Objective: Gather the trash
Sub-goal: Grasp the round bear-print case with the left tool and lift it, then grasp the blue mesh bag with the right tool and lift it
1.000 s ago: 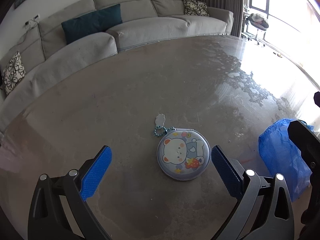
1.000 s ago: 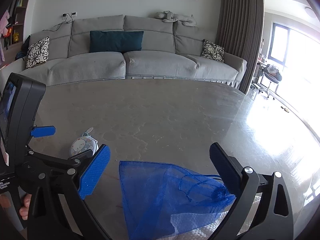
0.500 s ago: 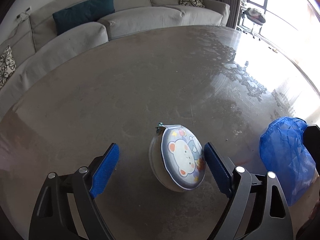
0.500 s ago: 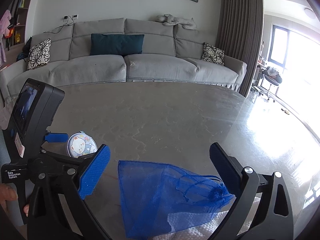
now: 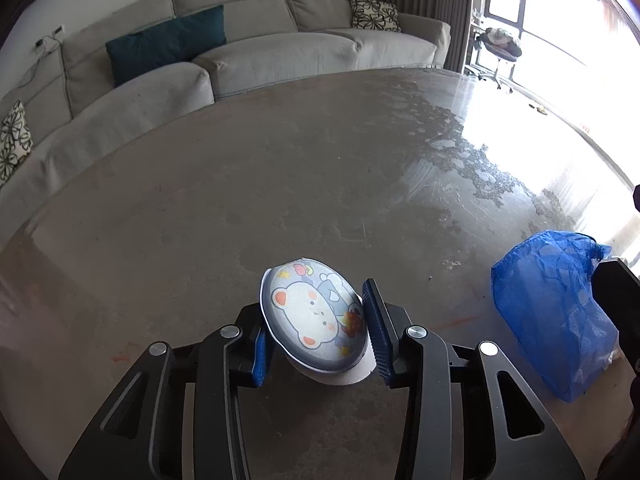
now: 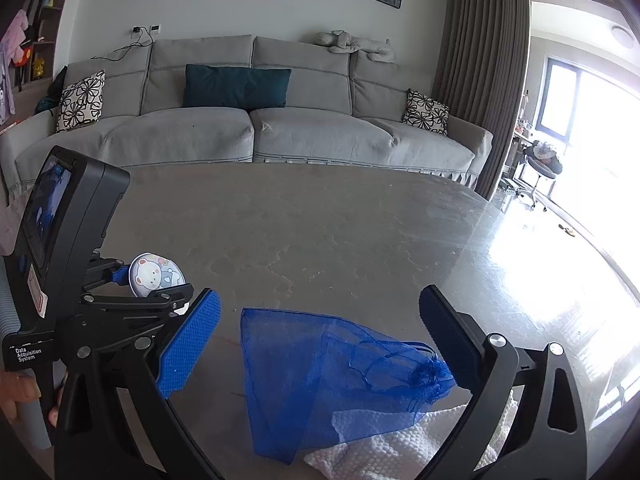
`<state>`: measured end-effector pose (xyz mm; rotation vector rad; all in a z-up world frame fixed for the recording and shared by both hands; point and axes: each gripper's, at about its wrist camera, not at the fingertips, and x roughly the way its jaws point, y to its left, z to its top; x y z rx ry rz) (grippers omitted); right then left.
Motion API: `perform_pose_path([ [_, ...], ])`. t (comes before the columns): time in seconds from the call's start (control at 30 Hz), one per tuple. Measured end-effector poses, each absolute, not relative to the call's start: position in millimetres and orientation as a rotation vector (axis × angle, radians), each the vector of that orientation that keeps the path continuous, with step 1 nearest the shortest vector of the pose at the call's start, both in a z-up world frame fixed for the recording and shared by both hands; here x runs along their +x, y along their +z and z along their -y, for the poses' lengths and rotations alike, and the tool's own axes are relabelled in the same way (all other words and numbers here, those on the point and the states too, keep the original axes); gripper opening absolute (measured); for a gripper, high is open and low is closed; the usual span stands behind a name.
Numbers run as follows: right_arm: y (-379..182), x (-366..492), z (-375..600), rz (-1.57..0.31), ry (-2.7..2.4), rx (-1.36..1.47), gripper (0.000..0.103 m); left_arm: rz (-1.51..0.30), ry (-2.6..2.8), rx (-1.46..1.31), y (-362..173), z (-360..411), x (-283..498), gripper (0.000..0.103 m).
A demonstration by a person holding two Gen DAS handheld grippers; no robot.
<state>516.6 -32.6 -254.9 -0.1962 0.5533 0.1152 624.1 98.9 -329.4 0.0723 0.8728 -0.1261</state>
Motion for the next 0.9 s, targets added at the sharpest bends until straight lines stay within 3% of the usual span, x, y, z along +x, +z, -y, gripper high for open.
perform_pose_path([
  [0.17, -256, 515, 37, -0.562, 0.116, -0.189, 0.099, -0.866, -0.131, 0.065, -325, -102, 606, 0.031],
  [0.23, -257, 516, 38, -0.57, 0.112, -0.181, 0.099, -0.871, -0.148, 0.071, -323, -101, 601, 0.017],
  [0.27, -258, 516, 38, -0.571, 0.11, -0.174, 0.099, -0.873, -0.149, 0.076, -322, -100, 598, 0.014],
  [0.9, -269, 512, 49, -0.595, 0.119, -0.108, 0.099, -0.824, -0.227, 0.069, -293, -115, 573, 0.014],
])
